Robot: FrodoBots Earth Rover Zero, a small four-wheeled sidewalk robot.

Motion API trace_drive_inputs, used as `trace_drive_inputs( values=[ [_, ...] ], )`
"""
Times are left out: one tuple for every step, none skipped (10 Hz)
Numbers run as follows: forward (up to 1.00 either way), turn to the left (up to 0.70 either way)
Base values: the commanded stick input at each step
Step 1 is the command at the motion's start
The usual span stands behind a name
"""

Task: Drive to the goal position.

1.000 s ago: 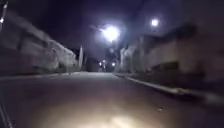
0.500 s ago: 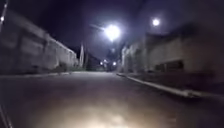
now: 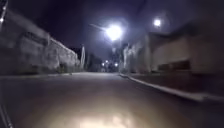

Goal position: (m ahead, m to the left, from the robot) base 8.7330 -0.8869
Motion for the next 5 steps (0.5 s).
trace_drive_inputs(
  values=[
    [0.70, 0.02],
    [0.70, 0.02],
    [0.70, 0.02],
    [0.70, 0.02],
    [0.70, 0.02]
  ],
)
